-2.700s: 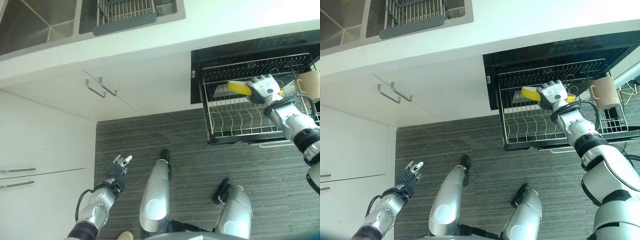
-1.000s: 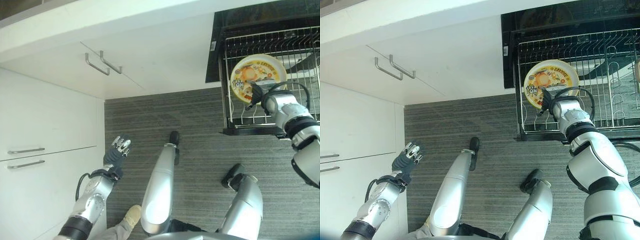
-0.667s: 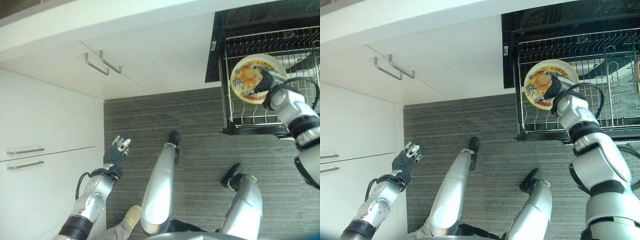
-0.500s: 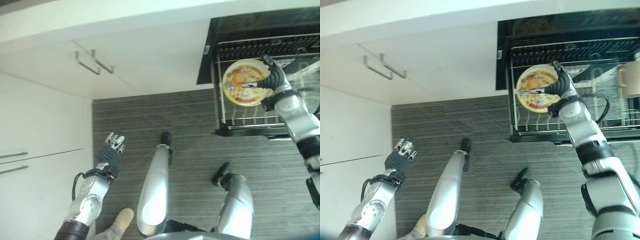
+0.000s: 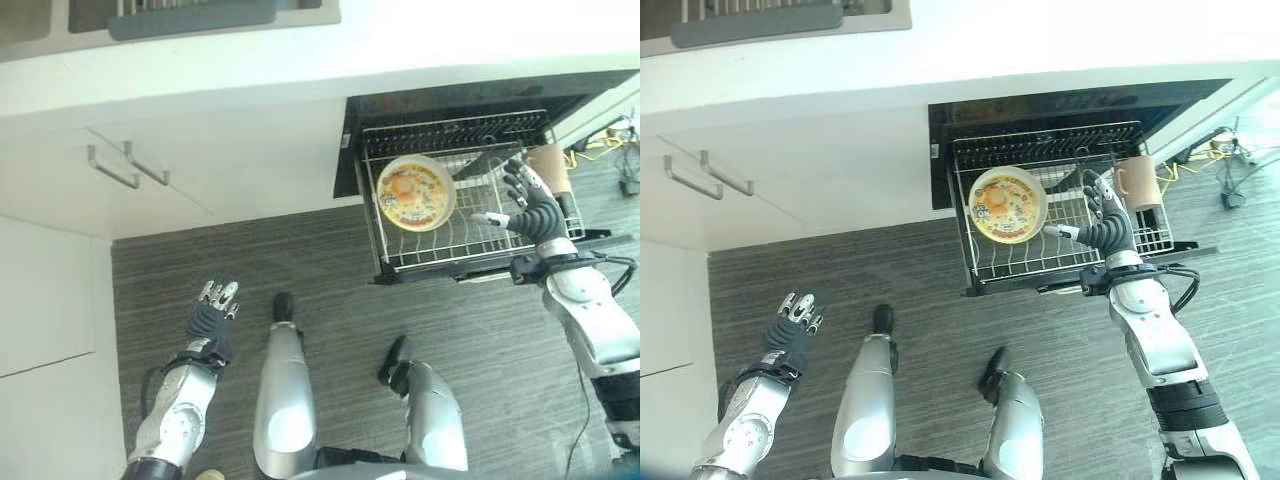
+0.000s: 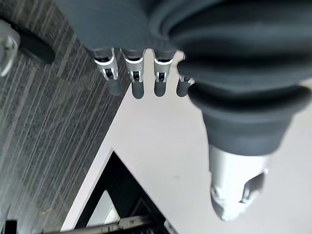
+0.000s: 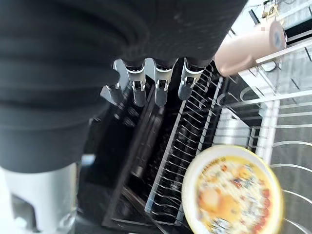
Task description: Place the dishes in the dishwasher.
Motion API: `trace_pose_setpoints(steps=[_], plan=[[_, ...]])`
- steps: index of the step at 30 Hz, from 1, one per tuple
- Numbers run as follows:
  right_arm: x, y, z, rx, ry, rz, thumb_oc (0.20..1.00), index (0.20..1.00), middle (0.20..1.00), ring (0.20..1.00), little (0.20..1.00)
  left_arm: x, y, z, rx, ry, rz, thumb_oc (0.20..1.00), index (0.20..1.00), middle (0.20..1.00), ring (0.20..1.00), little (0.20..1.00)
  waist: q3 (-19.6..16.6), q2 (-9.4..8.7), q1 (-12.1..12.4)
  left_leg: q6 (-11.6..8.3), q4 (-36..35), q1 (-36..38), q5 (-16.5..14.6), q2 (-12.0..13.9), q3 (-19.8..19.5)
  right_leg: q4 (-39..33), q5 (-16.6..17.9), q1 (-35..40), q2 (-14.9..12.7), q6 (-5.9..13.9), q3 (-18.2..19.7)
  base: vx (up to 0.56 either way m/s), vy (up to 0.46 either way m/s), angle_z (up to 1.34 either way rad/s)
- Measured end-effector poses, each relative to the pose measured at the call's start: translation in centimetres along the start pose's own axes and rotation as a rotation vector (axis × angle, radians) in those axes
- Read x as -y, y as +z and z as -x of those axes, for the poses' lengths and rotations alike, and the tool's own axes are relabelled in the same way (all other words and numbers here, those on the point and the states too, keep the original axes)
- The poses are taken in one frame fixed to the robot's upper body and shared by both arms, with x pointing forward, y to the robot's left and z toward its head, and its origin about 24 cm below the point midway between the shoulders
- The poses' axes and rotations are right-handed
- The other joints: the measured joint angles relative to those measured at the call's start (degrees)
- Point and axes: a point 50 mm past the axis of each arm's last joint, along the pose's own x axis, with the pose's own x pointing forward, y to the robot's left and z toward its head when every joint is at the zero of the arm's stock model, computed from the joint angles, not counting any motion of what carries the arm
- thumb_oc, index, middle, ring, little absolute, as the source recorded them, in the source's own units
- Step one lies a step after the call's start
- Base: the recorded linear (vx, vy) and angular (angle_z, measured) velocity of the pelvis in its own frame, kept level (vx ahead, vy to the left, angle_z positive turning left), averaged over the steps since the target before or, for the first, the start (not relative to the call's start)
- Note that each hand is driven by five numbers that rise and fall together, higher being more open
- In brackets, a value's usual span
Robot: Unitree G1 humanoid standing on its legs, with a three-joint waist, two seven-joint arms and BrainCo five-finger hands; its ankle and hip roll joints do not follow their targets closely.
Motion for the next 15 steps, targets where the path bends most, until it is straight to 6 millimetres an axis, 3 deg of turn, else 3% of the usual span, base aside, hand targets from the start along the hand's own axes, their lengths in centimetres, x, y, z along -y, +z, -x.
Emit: trace_pose_setpoints(steps=[3, 5, 7, 8, 9, 10, 13, 15], plan=[[-0.8, 2.7, 1.0, 0.168, 0.017, -0.076, 1.0, 1.0, 1.0, 1.0, 1.0, -0.4, -1.6, -0.4, -0.036, 0.059, 0.023, 1.0, 1.0, 1.0, 1.0, 1.0, -0.1, -0.3, -1.8, -0.36, -5.1, 6.5, 1.4, 0.1, 1.7, -6.3, 2.5, 6.4, 1.4, 0.31, 0.0, 0.02, 0.027, -0.18], [0.1, 3.2, 1.7, 0.218, -0.011, -0.075, 1.0, 1.0, 1.0, 1.0, 1.0, -0.1, -2.4, -0.4, -0.043, 0.069, 0.03, 1.0, 1.0, 1.0, 1.0, 1.0, -0.4, -0.73, -2.5, -0.42, -8.2, 9.9, 2.1, 0.0, 2.9, -10.7, 4.3, 9.8, 1.8, 0.58, 0.1, 0.04, 0.036, -0.15], [1.6, 2.5, 2.5, 0.204, -0.085, -0.065, 1.0, 1.0, 1.0, 1.0, 1.0, -0.8, -3.2, 0.3, -0.064, 0.101, 0.033, 1.0, 1.0, 1.0, 1.0, 1.0, -4.2, -1.71, -3.6, -0.27, -11.6, 11.2, 3.1, -0.3, 4.3, -14.8, 6.3, 10.7, 2.3, 0.74, 0.3, 0.05, 0.025, -0.15], [2.0, 2.3, 2.8, 0.201, -0.108, -0.061, 0.865, 0.865, 0.865, 0.865, 0.865, -1.0, -3.3, 0.4, -0.066, 0.108, 0.032, 1.0, 1.0, 1.0, 1.0, 1.0, -5.2, -1.79, -3.7, -0.82, -12.5, 12.2, 3.7, -0.6, 4.6, -16.0, 6.7, 11.5, 2.5, 0.65, 0.4, 0.03, 0.011, -0.16], [2.8, 1.6, 3.3, 0.184, -0.165, -0.073, 0.473, 0.473, 0.473, 0.473, 0.473, -1.3, -3.7, 0.5, -0.073, 0.129, 0.038, 1.0, 1.0, 1.0, 1.0, 1.0, -7.6, -1.78, -3.9, -0.95, -14.4, 14.2, 4.1, -0.5, 5.7, -17.9, 7.2, 13.2, 2.4, 0.82, 0.4, 0.04, 0.0, -0.12], [3.2, 0.5, 3.6, 0.146, -0.212, -0.085, 0.2, 0.2, 0.2, 0.2, 0.2, -1.9, -4.2, 0.8, -0.086, 0.156, 0.042, 1.0, 1.0, 1.0, 1.0, 1.0, -10.7, -1.75, -4.1, -1.1, -15.6, 15.0, 4.2, -0.7, 5.9, -19.1, 7.3, 13.9, 2.5, 1.03, 0.4, 0.04, -0.013, -0.06], [4.6, -3.4, 4.8, -0.01, -0.368, -0.109, 0.2, 0.2, 0.2, 0.2, 0.2, -3.1, -5.6, 1.4, -0.13, 0.214, 0.022, 1.0, 1.0, 1.0, 1.0, 1.0, -16.7, -1.05, -5.0, -1.46, -19.1, 17.9, 5.0, -1.2, 6.7, -20.9, 7.3, 15.8, 2.6, 1.1, 0.1, 0.07, -0.03, -0.02], [4.6, -5.1, 5.5, -0.081, -0.425, -0.122, 0.2, 0.2, 0.2, 0.2, 0.2, -3.7, -5.7, 1.8, -0.132, 0.228, 0.018, 1.0, 1.0, 1.0, 1.0, 1.0, -17.4, -0.37, -5.4, -1.43, -19.3, 18.5, 5.1, -1.2, 7.1, -21.2, 7.4, 16.5, 2.6, 1.24, 0.1, 0.07, -0.044, -0.04]])
